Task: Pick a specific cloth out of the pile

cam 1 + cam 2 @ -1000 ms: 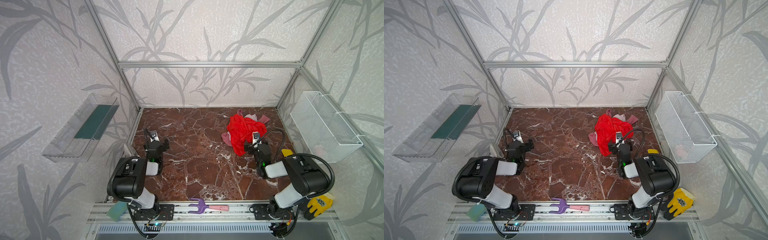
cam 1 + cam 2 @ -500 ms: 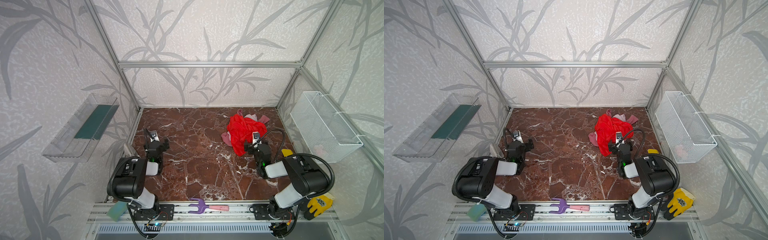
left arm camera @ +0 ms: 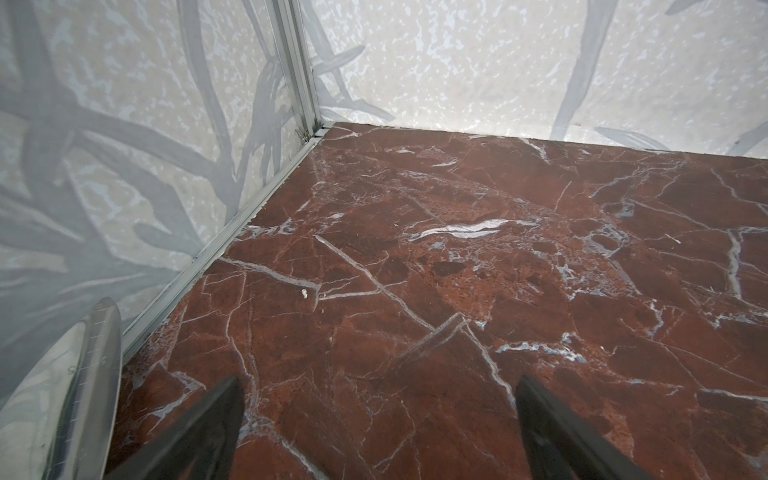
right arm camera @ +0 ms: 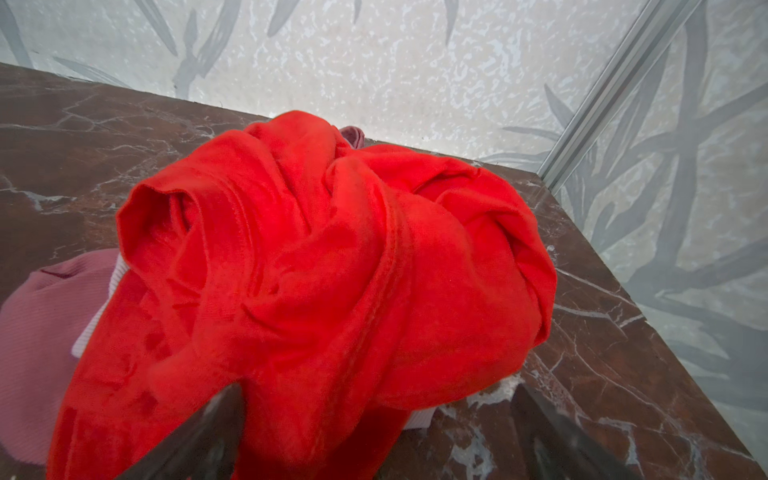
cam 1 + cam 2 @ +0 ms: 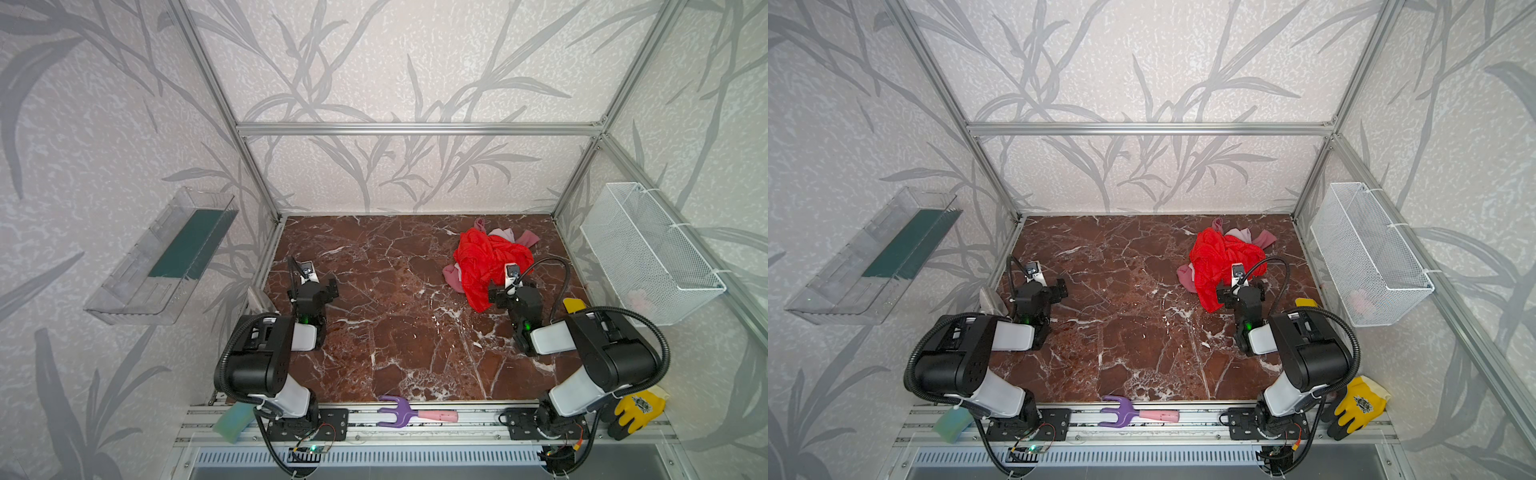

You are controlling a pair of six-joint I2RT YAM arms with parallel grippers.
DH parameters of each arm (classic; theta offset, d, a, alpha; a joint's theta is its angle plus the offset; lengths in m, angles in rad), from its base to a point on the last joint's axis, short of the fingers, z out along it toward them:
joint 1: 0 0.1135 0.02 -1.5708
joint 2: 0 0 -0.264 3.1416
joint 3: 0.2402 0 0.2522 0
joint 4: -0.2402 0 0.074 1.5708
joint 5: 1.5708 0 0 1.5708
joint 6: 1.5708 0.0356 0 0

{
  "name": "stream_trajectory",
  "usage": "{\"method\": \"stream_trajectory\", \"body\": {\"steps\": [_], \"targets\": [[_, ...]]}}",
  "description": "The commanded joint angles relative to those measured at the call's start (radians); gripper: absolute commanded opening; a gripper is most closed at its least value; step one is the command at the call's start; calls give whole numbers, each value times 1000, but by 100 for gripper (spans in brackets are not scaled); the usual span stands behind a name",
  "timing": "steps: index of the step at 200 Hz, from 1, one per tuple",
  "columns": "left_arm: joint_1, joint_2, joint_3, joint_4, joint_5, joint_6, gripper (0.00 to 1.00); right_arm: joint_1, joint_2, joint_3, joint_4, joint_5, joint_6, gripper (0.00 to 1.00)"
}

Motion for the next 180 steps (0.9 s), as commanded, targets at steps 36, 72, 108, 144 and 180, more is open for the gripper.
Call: {"method": "stream_trajectory", "body": {"steps": [36,72,108,144,180], "targets": [[-91,-129,-59,54,-198,86,85,130,-266,79,-299,178,-66,100],[-145,-372,74,-434,-226,28,80,190,-431,271,-788,89,81,88],[-149,-485,236,-785,-163,-116,79,303,-395,424,-1012,71,146,74],[-154,-493,373,-1042,-50,-285,77,357,-285,515,-1085,-19,239,65],[-156,-486,400,-1103,45,-359,76,364,-87,629,-1152,-73,282,53]]}}
